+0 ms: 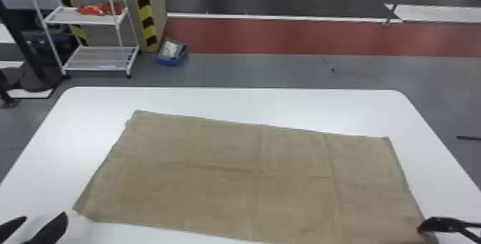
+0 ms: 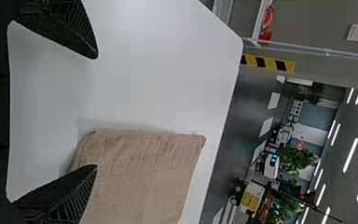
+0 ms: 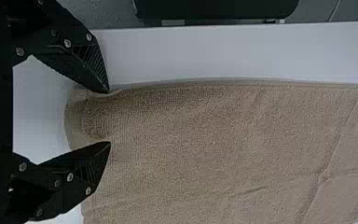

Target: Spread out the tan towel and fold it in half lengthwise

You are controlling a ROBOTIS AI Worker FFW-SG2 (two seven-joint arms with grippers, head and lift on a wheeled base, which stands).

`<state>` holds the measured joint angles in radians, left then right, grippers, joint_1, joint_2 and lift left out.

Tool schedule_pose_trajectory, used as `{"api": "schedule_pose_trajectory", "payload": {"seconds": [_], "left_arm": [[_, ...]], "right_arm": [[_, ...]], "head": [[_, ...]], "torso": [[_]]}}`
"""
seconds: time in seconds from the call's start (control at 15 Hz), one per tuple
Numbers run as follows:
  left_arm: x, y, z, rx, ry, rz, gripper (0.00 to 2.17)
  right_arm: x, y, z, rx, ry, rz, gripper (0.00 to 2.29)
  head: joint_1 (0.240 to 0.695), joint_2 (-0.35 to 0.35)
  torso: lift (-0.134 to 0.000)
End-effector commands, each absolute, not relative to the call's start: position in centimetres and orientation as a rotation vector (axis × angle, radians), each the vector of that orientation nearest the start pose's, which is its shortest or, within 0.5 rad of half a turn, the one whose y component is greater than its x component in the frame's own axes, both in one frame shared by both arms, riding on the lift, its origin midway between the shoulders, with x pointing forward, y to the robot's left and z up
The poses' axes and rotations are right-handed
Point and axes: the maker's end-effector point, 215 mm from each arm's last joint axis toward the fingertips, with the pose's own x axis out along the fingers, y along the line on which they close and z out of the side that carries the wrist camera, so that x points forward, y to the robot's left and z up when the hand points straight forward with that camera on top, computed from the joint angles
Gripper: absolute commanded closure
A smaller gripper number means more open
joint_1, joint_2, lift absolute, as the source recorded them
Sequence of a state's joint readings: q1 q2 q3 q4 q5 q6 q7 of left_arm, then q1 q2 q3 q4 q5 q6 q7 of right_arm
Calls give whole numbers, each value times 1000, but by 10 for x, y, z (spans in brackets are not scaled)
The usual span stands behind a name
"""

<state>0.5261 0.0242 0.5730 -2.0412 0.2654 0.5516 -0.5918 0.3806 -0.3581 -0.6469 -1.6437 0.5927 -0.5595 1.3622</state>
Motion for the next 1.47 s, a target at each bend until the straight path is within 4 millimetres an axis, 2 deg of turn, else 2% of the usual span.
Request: {"api": "schedule_pose_trajectory", "payload": {"seconds": [0.0,0.13,0.2,0.33,0.47,0.6,0.73,0.93,1.07,1.2,1.4], "left_arm": [[357,391,-444,-249,461,-101,56],[358,388,-440,-246,454,-115,83],[358,387,-437,-244,451,-123,83],[358,380,-432,-167,469,-168,87],[358,372,-420,-89,472,-271,124],[360,375,-410,34,498,-365,151],[362,380,-405,241,546,-457,151],[362,354,-396,599,552,-634,215],[356,328,-405,782,580,-748,211],[353,308,-424,960,629,-825,215],[361,302,-432,1011,650,-857,215]], "right_arm": [[308,-433,-465,-1042,630,1021,998],[311,-437,-455,-1046,604,1000,1541],[313,-440,-449,-1045,595,985,1740],[315,-451,-436,-1051,578,946,1983],[316,-454,-427,-1054,562,930,2034],[317,-455,-425,-1057,558,926,2034],[318,-454,-424,-1054,553,927,2034],[320,-450,-424,-1053,549,932,2034],[320,-449,-424,-1049,548,930,2034],[321,-449,-422,-1054,552,927,2034],[333,-441,-420,-1065,537,938,2034]], "head": [[695,-65],[695,-72],[695,-80],[695,-93],[695,-115],[695,-146],[695,-158],[695,-146],[695,-162],[695,-191],[695,-239]], "torso": [[-118],[-118],[-118],[-118],[-118],[-118],[-118],[-118],[-118],[-118],[-118]]}}
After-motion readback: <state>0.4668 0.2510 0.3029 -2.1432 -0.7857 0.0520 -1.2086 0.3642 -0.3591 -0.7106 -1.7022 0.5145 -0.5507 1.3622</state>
